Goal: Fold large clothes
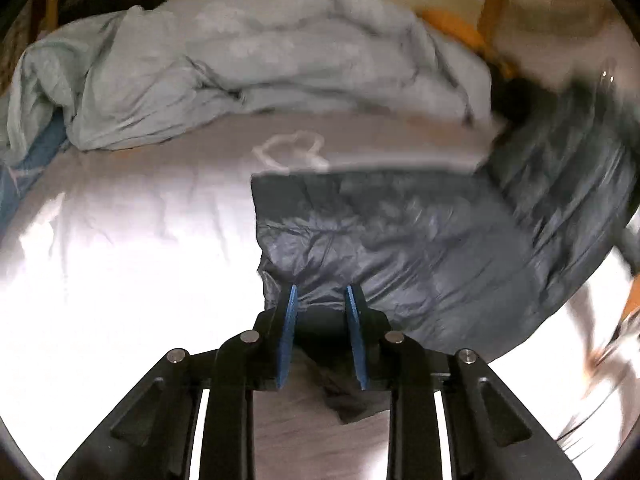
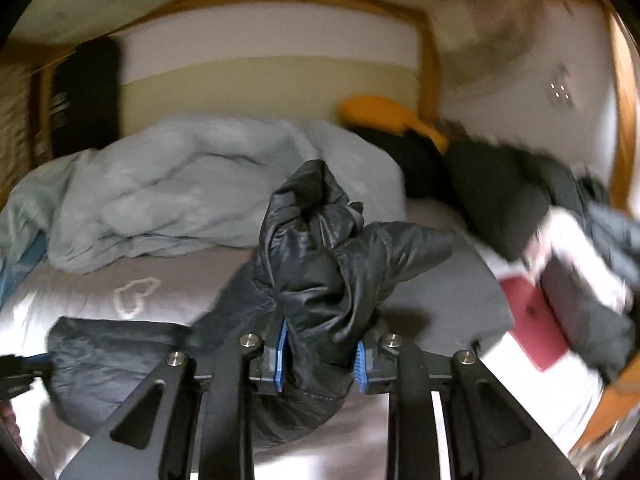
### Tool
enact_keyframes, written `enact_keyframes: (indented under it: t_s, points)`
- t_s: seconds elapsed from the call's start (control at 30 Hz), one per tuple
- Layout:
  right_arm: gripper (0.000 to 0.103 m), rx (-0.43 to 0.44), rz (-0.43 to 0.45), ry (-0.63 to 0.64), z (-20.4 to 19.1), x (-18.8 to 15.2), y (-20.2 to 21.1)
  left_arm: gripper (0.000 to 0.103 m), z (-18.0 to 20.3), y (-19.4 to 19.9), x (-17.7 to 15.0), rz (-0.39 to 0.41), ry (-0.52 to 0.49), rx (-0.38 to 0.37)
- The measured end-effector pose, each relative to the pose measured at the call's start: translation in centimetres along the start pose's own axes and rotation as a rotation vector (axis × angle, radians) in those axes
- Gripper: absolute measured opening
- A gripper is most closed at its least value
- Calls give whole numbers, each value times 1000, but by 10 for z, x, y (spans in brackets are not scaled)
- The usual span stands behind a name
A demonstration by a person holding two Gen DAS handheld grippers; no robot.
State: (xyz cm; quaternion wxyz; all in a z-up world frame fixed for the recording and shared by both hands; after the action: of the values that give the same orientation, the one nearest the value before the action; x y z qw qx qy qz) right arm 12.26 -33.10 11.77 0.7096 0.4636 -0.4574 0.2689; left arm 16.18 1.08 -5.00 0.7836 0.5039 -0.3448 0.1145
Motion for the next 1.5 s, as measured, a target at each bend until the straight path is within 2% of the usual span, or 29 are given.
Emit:
enact_keyframes:
  t_s: [0.1, 0.2, 0.27, 0.43, 0.5, 0.63, 0.8, 0.9, 0.97, 1.03, 1.1, 1.2, 1.27, 1.3, 1.37, 1.5]
  points:
    - [29, 71, 69, 58, -48, 13, 35, 24, 6, -6, -7, -21, -45, 31]
    - [30, 198, 78, 64, -96, 19, 63, 24, 4, -1, -4, -16, 0, 16]
    - [30, 250, 82, 94, -129, 15, 78, 24, 1, 17, 5, 36, 35, -3]
    - [31, 286, 98, 214, -197, -26, 96, 24, -12, 90, 43, 257, 18, 30]
    - [31, 305, 94, 238, -219, -45, 100, 24, -20, 111, 49, 314, 27, 39]
    - [31, 267, 156, 377, -258, -86, 110, 24, -41, 127, 52, 355, 89, 39]
    - [32, 264, 157, 423, -287, -122, 110, 24, -47, 122, 50, 343, 117, 13]
    - [41, 283, 160, 433, -295, -135, 111, 24, -45, 122, 54, 348, 91, 12]
    - [59, 308, 164, 428, -301, -143, 114, 24, -43, 125, 54, 357, 70, 9]
    - [65, 298, 179, 435, -303, -147, 116, 24, -38, 129, 54, 369, 50, 7]
    - [65, 296, 187, 443, -305, -148, 119, 24, -34, 133, 56, 389, 29, -9]
    - [65, 365, 152, 366, -291, -142, 127, 29, -25, 140, 58, 418, 2, -68]
    - [65, 414, 133, 285, -269, -136, 132, 46, -17, 143, 59, 432, -16, -125]
    - [65, 420, 133, 260, -260, -132, 133, 49, -13, 145, 60, 438, -28, -151]
    - [65, 411, 144, 203, -235, -122, 135, 62, 0, 146, 59, 456, -62, -197]
    - [65, 318, 170, 121, -181, -98, 125, 66, 35, 138, 60, 448, -133, -293]
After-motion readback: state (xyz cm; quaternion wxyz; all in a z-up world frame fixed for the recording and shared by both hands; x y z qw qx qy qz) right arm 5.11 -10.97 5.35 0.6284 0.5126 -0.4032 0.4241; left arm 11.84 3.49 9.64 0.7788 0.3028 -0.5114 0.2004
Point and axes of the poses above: each gripper's, at about its wrist camera, not at the fingertips, and y roughly against the way its jaws point, z to its right, x to its top, the point moved 8 cm from there along -y, roughly the way its jaws point, and after that the axes turned 13 degrees about -x, right-handed, at the moved point
